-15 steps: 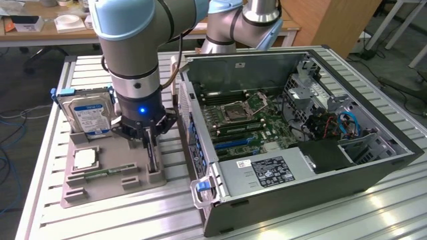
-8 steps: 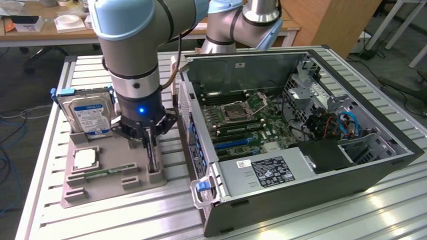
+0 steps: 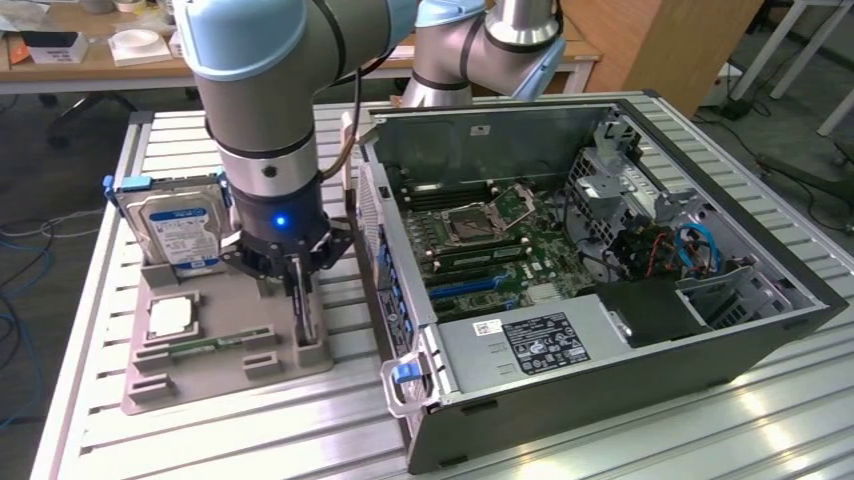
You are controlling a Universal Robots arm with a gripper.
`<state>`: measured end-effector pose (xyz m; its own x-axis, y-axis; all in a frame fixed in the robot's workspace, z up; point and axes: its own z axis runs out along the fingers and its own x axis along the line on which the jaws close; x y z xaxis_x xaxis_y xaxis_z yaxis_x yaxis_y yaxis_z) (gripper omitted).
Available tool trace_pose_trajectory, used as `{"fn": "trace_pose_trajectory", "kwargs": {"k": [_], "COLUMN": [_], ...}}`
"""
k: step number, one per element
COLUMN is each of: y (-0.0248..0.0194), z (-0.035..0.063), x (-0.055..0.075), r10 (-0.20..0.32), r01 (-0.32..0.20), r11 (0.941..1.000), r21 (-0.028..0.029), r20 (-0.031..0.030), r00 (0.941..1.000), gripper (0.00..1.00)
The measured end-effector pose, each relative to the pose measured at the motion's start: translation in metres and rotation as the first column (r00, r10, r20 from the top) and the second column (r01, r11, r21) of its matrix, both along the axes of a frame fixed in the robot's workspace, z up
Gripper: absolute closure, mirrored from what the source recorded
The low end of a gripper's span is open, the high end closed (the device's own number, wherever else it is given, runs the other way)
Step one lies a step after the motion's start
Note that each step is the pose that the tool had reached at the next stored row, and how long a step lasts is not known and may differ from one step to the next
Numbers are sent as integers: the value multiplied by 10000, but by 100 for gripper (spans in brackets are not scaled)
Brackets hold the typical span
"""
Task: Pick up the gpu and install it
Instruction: 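Pick up the gpu and move the gpu toward the slot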
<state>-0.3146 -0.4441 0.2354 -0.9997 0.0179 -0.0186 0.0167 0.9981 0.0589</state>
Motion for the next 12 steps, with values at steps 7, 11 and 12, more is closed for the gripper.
{"fn": "trace_pose_trajectory", "kwargs": {"k": [7,11,12], "y": [0,0,0], "z": [0,0,0], "x": [-2,-2,-2], "r10": [-2,61,79], "r01": [2,-61,-79], "r11": [10000,10000,10000], "r21": [-1,-1,-1], "r20": [0,-1,-1], "r00": [10000,10000,10000], "gripper": [74,74,74]}}
